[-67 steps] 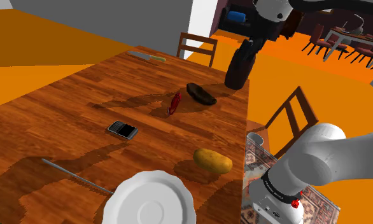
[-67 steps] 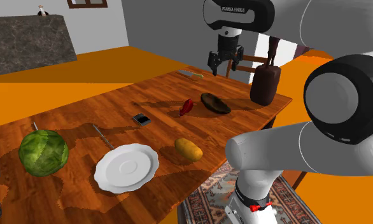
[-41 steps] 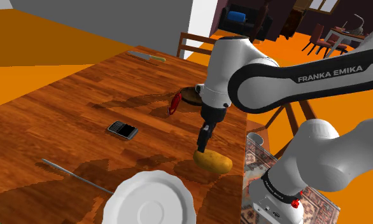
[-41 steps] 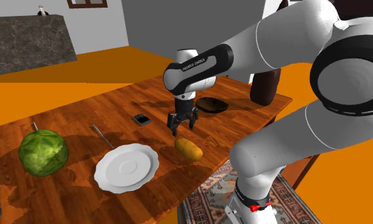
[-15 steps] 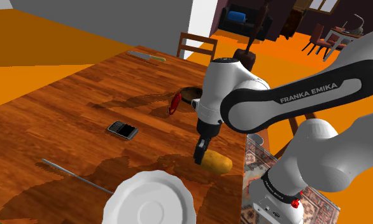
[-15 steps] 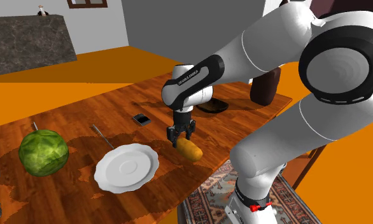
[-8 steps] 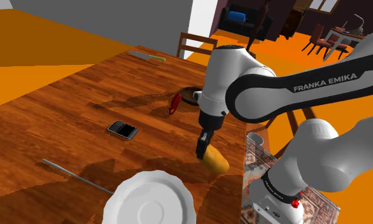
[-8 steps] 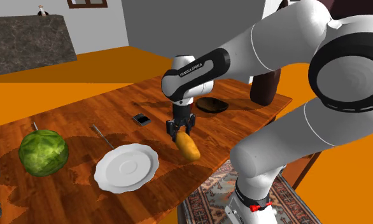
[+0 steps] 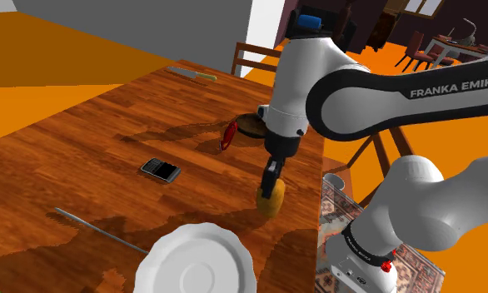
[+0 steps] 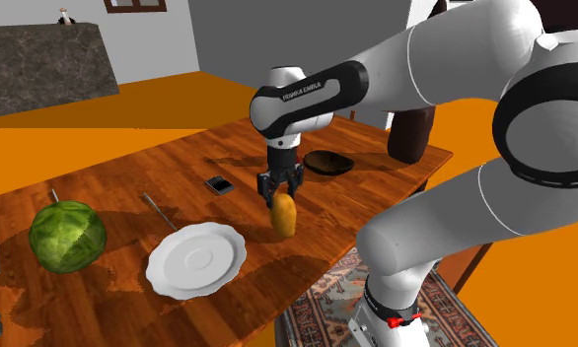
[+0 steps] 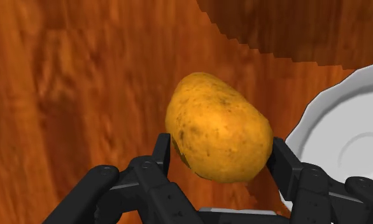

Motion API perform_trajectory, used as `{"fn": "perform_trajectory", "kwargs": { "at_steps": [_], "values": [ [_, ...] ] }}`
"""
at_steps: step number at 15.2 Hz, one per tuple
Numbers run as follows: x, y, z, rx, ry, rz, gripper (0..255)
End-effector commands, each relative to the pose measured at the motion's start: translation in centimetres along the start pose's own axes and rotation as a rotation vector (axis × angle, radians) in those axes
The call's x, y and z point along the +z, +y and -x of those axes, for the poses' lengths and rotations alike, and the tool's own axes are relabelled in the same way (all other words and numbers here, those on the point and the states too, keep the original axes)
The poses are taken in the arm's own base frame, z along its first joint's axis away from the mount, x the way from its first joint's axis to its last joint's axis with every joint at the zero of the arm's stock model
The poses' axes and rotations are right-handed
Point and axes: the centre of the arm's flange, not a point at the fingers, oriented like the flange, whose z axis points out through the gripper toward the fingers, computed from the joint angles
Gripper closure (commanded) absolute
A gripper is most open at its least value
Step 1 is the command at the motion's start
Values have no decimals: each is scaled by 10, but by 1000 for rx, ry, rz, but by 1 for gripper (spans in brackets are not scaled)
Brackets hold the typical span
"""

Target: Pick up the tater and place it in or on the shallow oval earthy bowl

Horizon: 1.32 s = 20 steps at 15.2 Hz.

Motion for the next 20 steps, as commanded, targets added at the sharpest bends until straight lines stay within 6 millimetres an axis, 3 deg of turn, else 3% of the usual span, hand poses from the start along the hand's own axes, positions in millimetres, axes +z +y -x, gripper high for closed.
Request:
{"fn": "perform_trajectory", "kwargs": {
  "at_steps": [1, 18, 20],
  "values": [
    [-10, -2, 1, 0, -1, 0, 255],
    [-96, -13, 9, 0, -1, 0, 255],
    [-101, 10, -2, 0, -1, 0, 255]
  ]
}}
